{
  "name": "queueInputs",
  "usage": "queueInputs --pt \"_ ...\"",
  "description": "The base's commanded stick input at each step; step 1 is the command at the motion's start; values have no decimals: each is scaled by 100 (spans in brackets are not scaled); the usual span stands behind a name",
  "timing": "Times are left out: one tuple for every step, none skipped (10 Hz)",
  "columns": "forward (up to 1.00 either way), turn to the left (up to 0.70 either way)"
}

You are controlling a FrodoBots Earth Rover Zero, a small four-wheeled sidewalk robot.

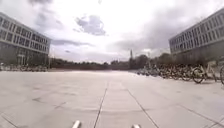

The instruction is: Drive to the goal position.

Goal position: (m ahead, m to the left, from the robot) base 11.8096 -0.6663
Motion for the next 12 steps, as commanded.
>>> queueInputs --pt "0 0" --pt "0 0" --pt "0 0" --pt "0 0" --pt "0 0" --pt "0 0" --pt "15 0" --pt "27 0" --pt "26 0" --pt "20 0" --pt "16 0" --pt "15 0"
